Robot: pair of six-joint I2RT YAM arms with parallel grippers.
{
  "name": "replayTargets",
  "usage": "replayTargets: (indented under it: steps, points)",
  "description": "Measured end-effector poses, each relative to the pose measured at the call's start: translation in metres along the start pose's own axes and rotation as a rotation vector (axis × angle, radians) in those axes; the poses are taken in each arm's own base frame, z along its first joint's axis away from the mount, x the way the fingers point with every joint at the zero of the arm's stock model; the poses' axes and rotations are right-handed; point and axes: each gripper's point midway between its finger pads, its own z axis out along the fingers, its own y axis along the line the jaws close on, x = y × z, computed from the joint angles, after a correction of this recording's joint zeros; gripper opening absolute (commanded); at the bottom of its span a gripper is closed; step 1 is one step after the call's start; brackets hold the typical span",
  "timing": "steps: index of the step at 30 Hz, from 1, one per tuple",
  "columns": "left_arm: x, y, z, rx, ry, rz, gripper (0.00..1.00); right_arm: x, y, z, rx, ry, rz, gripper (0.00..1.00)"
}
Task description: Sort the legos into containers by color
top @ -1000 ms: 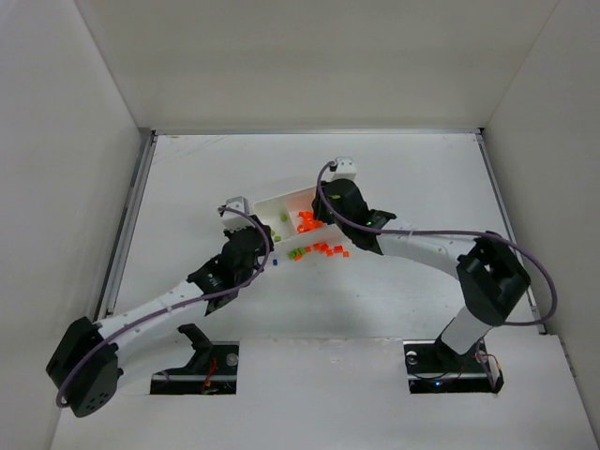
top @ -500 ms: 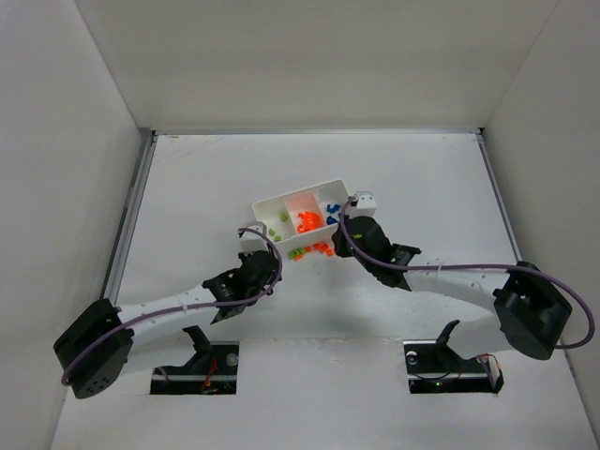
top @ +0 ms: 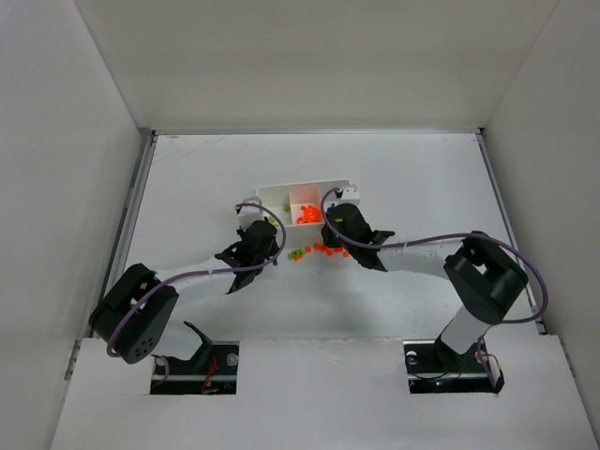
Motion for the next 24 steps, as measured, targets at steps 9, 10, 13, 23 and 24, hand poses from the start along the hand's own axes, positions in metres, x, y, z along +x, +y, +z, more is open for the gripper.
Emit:
replayTargets:
  steps: [9, 10, 13, 23, 24]
  points:
    - [-0.019, -0.022, 0.004, 0.055, -0.032, -0.003, 0.24, -0.028, 0.008, 0.015, -0.014, -0.046, 0.026, 0.24]
    - [-0.016, -0.028, -0.001, 0.075, -0.026, 0.006, 0.24, -0.027, 0.008, 0.015, -0.014, -0.046, 0.027, 0.25]
    - [0.0, -0.046, -0.019, 0.145, -0.001, 0.045, 0.24, -0.027, 0.006, 0.011, -0.014, -0.047, 0.028, 0.33]
    - [0.047, -0.043, -0.031, 0.145, 0.109, 0.114, 0.21, -0.006, 0.015, -0.027, -0.069, -0.039, 0.011, 0.34]
    - [0.051, -0.04, -0.029, 0.135, 0.121, 0.123, 0.22, -0.005, 0.015, -0.029, -0.071, -0.039, 0.014, 0.34]
